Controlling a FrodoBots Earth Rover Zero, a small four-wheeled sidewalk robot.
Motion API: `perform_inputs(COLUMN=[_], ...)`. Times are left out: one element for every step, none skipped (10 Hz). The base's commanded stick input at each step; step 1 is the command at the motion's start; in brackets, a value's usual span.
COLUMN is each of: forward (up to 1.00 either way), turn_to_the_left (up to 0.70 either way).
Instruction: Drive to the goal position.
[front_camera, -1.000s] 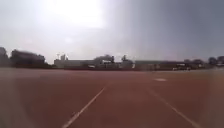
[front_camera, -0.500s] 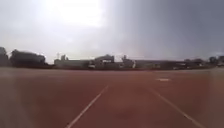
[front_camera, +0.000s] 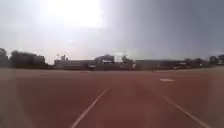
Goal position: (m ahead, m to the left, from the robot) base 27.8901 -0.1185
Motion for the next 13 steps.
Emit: perform_inputs(forward=[0.7, 0.7, 0.7, 0.7, 0.7, 0.7, 0.7, 0.7, 0.7, 0.7, 0.7, 0.7, 0.7], turn_to_the_left=[0.0, 0.0, 0.0, 0.0, 0.0, 0.0, 0.0, 0.0, 0.0, 0.0, 0.0, 0.0, 0.0])
